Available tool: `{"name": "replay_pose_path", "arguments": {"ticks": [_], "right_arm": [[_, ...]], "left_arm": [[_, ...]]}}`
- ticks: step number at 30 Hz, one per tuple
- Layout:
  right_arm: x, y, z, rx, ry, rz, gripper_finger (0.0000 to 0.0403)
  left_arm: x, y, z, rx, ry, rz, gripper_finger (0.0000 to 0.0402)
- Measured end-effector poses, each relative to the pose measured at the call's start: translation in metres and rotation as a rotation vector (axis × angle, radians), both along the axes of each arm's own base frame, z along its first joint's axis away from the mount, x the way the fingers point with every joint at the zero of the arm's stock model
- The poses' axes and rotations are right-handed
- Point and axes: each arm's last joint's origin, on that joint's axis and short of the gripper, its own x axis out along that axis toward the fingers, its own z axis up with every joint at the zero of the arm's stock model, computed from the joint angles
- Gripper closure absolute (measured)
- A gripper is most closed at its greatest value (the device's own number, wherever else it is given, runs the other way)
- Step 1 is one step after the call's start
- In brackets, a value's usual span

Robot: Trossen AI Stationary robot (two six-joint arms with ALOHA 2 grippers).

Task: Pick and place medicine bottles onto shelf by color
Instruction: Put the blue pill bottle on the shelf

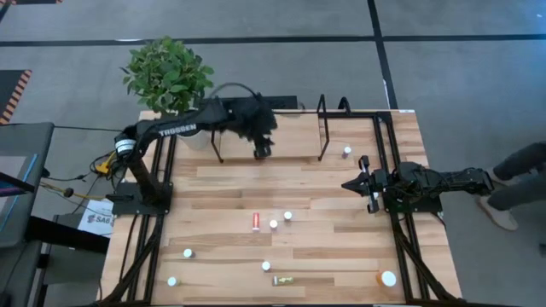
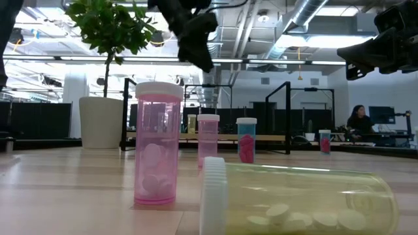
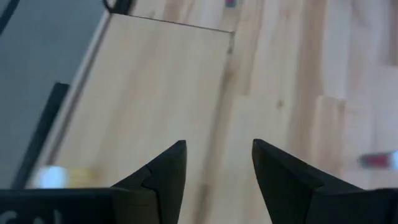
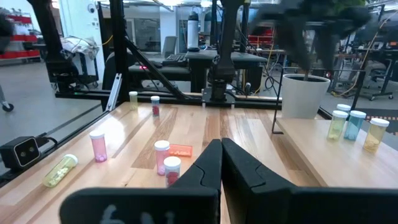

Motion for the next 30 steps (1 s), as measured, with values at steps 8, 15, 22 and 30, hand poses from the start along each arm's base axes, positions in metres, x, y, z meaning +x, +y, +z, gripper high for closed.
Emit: {"name": "replay_pose_path", "arguments": {"ticks": [8, 15, 22, 30], "right_arm": [[0.000, 0.000, 0.000, 0.000, 0.000, 0.000, 0.0377], [0.000, 0.000, 0.000, 0.000, 0.000, 0.000, 0.0377], [0.000, 0.000, 0.000, 0.000, 0.000, 0.000, 0.0377], [0.000, 0.000, 0.000, 0.000, 0.000, 0.000, 0.0377]], "left_arm": [[0.016, -0.098, -0.001, -0.185, -0.040, 0.222, 0.0232], [-0.009, -0.175, -0.012, -0.384, 0.134, 0.508, 0.0232], [-0.044, -0.233, -0.018, -0.527, 0.320, 0.778, 0.0232], [-0.082, -0.275, -0.020, -0.465, 0.435, 0.944, 0.0217]]}}
